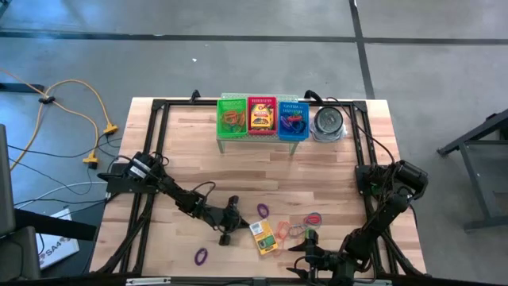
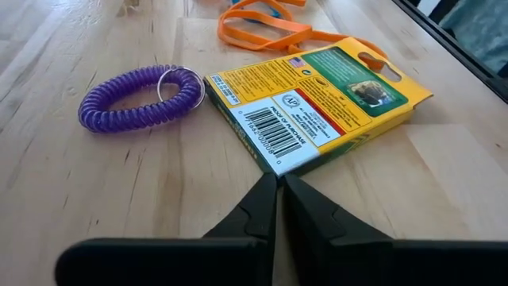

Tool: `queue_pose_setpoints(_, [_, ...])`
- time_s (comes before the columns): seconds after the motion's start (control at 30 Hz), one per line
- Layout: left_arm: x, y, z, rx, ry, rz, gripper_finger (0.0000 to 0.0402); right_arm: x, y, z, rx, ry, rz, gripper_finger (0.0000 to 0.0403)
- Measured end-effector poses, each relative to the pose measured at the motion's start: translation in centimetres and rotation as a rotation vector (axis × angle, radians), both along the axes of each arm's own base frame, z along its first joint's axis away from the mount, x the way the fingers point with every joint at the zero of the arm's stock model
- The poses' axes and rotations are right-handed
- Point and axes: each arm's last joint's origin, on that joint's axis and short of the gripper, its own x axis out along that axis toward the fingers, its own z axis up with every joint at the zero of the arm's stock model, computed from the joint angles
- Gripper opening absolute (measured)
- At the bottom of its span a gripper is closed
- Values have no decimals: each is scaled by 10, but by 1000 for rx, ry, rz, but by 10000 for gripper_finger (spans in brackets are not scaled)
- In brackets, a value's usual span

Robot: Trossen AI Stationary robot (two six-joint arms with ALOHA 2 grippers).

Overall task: Pick & Place Office Desk Supplies
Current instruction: Put the yellow crayon box into the red bin on the shelf

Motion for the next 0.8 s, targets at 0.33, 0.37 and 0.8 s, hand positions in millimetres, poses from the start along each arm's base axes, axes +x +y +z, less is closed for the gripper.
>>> queue_pose_setpoints(0.33, [0,-2,1,-16,1,-52,55,0,0,0,0,0,0,274])
queue_pose_setpoints(0.37, [0,-2,1,-27,1,-48,68,0,0,0,0,0,-1,274])
queue_pose_setpoints(0.8, [-2,-6,2,-48,-7,-73,284,0,0,0,6,0,-3,274])
